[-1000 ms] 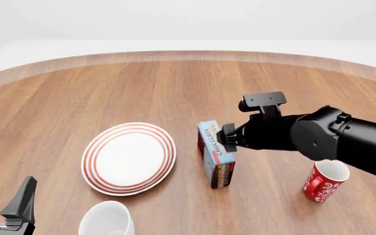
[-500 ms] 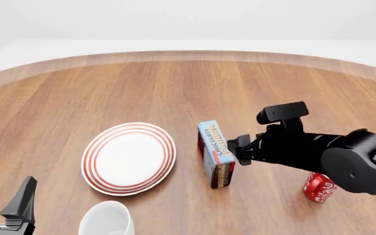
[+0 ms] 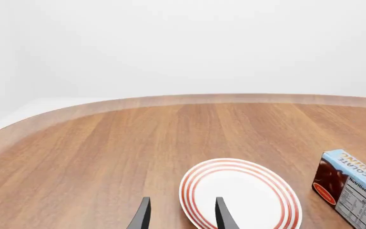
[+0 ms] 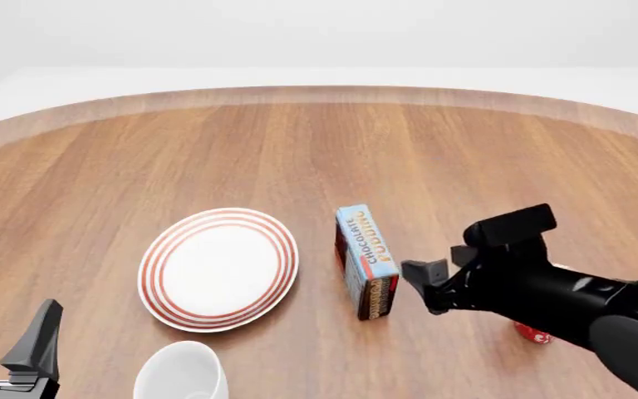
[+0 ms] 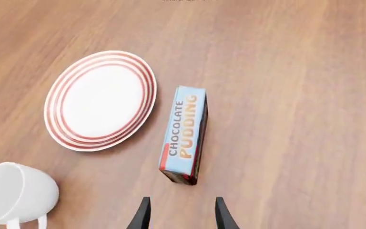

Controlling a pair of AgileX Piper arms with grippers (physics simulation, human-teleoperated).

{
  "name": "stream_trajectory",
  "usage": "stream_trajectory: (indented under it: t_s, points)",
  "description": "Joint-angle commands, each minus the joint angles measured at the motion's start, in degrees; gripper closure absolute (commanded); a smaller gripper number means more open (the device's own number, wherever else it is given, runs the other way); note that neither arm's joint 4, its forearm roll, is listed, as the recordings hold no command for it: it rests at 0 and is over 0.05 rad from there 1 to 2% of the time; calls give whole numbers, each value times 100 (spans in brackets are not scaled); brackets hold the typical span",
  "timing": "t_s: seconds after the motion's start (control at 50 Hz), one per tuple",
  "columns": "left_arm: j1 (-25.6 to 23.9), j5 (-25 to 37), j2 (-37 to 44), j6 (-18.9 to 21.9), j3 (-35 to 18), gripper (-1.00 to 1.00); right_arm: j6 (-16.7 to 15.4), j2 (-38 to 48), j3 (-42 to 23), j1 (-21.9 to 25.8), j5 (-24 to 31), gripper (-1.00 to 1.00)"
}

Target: Pick up the white mug and put it on the plate, and put the chocolate pudding to the right of the plate.

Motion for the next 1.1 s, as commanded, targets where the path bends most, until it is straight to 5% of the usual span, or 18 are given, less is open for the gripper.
stream_trajectory:
  t_s: [0.02, 0.6, 1.1]
  points:
    - [0, 0, 0, 0, 0, -100, -129, -356, 536, 53, -389, -100]
    - [0, 0, 0, 0, 0, -100, -1241, -783, 1429, 373, -1169, -100]
    - [0, 0, 0, 0, 0, -100, -1476, -557, 1533, 1058, -1378, -100]
